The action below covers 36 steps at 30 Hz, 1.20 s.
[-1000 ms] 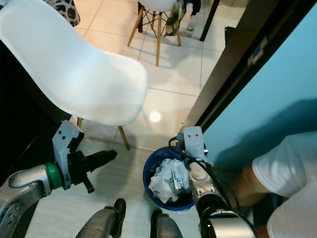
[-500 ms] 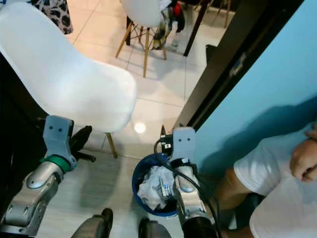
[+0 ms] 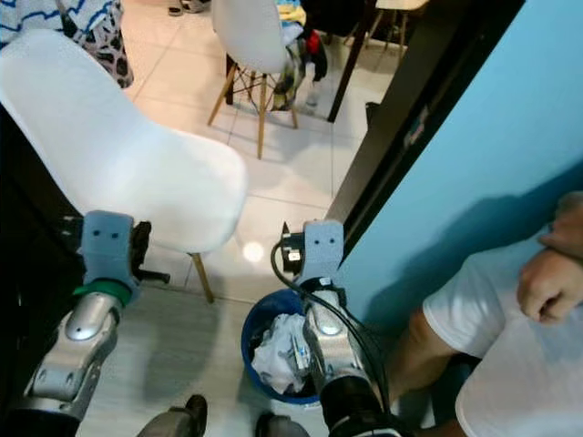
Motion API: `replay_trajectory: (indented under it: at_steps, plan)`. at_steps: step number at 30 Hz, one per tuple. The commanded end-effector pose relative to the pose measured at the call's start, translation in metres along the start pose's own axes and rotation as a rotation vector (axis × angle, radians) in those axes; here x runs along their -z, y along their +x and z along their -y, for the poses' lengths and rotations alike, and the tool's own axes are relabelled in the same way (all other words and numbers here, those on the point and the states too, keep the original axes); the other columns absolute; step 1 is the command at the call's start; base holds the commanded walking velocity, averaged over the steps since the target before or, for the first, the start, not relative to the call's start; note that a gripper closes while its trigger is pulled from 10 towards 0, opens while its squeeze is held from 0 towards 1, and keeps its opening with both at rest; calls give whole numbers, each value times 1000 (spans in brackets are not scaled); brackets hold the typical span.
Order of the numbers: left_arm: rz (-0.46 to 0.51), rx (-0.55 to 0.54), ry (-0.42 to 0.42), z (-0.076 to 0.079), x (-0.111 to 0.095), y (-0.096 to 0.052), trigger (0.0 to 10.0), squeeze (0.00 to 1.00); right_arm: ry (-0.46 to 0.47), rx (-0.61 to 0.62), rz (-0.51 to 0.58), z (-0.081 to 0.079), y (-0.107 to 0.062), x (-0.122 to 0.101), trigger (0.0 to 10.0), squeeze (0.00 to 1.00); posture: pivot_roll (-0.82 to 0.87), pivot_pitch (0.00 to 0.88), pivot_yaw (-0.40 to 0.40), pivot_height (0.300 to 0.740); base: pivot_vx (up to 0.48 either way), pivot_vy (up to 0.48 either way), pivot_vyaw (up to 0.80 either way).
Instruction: Clean up the room
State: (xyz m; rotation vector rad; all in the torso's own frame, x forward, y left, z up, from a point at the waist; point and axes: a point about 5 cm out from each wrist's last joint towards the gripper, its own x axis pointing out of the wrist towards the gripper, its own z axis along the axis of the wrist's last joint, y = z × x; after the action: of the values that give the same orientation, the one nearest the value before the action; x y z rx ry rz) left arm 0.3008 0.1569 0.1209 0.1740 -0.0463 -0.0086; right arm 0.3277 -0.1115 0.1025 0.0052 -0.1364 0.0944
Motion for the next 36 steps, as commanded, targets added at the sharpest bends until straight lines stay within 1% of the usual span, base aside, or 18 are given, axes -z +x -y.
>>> replay_trajectory:
  at_steps: [1, 8, 19, 36]
  plan:
    - [-21, 9, 10, 5, 8, -3, 10000, 0, 5, 20, -44, 2, -6, 8, 10000, 0, 52, 50, -17, 740, -334, 0, 0]
    - [-13, 28, 34, 4, 9, -1, 10000, 0, 7, 50, -52, 3, -6, 14, 10000, 0, 50, 50, 26, 740, -362, 0, 0]
    - [0, 37, 45, 6, 11, 1, 10000, 0, -7, 63, -58, 7, -9, 13, 10000, 0, 50, 50, 29, 740, -368, 0, 0]
    - [7, 38, 53, 4, 12, 2, 10000, 0, -5, 56, -63, 3, -7, 14, 10000, 0, 58, 45, 31, 740, -371, 0, 0]
